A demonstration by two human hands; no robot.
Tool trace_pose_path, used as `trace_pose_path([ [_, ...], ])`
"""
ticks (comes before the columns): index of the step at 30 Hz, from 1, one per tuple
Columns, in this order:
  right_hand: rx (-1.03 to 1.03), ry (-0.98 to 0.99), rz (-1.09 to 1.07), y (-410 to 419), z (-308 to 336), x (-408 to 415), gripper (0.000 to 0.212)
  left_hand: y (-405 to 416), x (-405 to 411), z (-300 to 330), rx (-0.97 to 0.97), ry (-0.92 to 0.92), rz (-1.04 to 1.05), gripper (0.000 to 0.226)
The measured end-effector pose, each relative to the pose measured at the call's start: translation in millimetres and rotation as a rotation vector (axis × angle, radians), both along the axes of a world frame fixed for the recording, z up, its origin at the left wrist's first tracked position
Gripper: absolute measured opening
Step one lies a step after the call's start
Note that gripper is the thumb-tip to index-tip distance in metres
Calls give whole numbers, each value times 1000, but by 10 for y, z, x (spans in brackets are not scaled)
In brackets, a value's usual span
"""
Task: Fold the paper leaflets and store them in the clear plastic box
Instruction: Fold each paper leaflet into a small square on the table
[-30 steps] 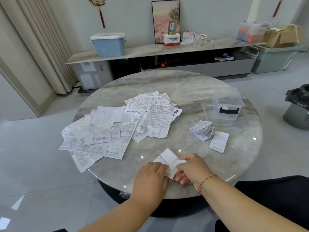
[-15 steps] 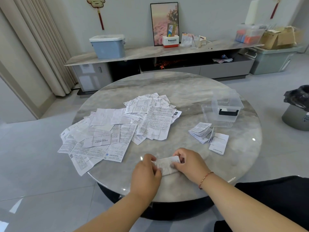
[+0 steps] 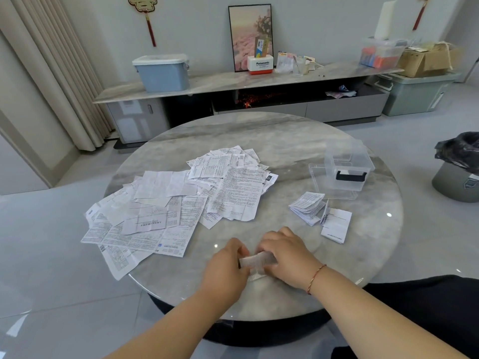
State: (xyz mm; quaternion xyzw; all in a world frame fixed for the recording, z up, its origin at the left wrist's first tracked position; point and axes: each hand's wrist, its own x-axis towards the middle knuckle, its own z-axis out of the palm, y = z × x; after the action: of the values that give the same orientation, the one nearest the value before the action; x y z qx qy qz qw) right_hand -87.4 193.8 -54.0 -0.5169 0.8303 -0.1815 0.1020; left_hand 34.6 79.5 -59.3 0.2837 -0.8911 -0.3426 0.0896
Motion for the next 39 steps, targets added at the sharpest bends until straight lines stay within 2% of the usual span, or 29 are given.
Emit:
trace_pose_path([
  [2, 5, -4, 31, -9, 58, -3, 8, -21, -8, 25, 59, 60, -8, 26],
  [5, 17, -77, 36, 6, 109, -25, 35, -75, -16, 74, 180, 142, 8, 16],
  [7, 26, -84, 59, 25, 119, -48, 29, -109, -13, 87, 223, 156, 20, 16],
  [10, 62, -57, 28, 23, 124, -38, 29, -109, -23, 120, 155, 127, 0, 15],
  [13, -46, -90, -207, 53, 138, -68, 30, -117, -72, 179, 70, 102, 18, 9],
  [15, -187, -125, -485, 137, 111, -198, 30, -189, -124, 153, -132, 93, 12, 18],
  [17, -297, -168, -734, 263, 84, -358, 17, -241, -206, 113, -319, 36, -44, 28],
  [19, -321, -186, -898, 365, 51, -457, 9, -243, -320, 89, -409, -90, -114, 37],
  [22, -338, -172, -1028, 449, -1, -607, 17, -237, -519, 42, -429, -244, -206, 41],
  [25, -285, -118, -1048, 506, 21, -727, 20, -296, -664, 7, -404, -309, -252, 45],
  [28, -155, 93, -1084, 508, 103, -698, 40, -379, -693, -14, -442, -279, -220, 46],
  [30, -311, 275, -1027, 437, 208, -590, 50, -395, -600, 24, -548, -184, -223, 43],
  [32, -528, 406, -774, 316, 293, -417, 53, -370, -441, 73, -725, -29, -239, 37],
  [33, -553, 415, -601, 252, 285, -317, 58, -339, -353, 78, -770, 44, -262, 35],
  [36, -400, 156, -160, 96, 87, -49, 70, -103, -47, 203, -818, 115, -368, 34],
  [37, -352, 44, -71, 64, -3, 5, 64, -28, 36, 256, -793, 119, -401, 34],
  [39, -285, -115, 15, 29, -124, 89, 28, 50, 165, 294, -756, 119, -417, 39],
])
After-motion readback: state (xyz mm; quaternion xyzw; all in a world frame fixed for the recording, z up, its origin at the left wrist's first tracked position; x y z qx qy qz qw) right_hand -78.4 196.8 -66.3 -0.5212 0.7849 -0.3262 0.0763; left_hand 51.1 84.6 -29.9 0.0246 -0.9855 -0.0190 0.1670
